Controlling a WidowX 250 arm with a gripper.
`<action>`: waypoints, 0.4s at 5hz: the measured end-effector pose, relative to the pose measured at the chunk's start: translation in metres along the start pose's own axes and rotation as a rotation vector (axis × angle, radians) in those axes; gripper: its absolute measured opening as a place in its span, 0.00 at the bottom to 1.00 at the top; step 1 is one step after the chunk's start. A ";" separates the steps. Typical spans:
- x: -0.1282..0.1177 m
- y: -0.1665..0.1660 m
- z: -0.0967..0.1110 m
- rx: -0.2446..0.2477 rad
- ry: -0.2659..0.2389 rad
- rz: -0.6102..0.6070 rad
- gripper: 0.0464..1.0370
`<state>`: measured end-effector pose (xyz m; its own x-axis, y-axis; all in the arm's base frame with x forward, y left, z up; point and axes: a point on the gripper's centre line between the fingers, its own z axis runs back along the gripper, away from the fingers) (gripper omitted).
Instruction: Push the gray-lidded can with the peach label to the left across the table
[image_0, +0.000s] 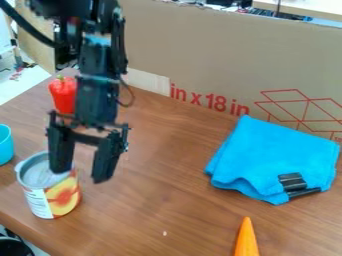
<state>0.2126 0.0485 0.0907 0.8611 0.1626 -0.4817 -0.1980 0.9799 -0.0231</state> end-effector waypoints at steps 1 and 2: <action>-0.009 -0.024 0.021 0.056 -0.073 -0.089 0.96; -0.025 -0.051 0.040 0.072 -0.194 -0.166 0.96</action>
<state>0.2196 -0.0010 0.1390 0.9542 0.0116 -0.2991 -0.0190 0.9996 -0.0220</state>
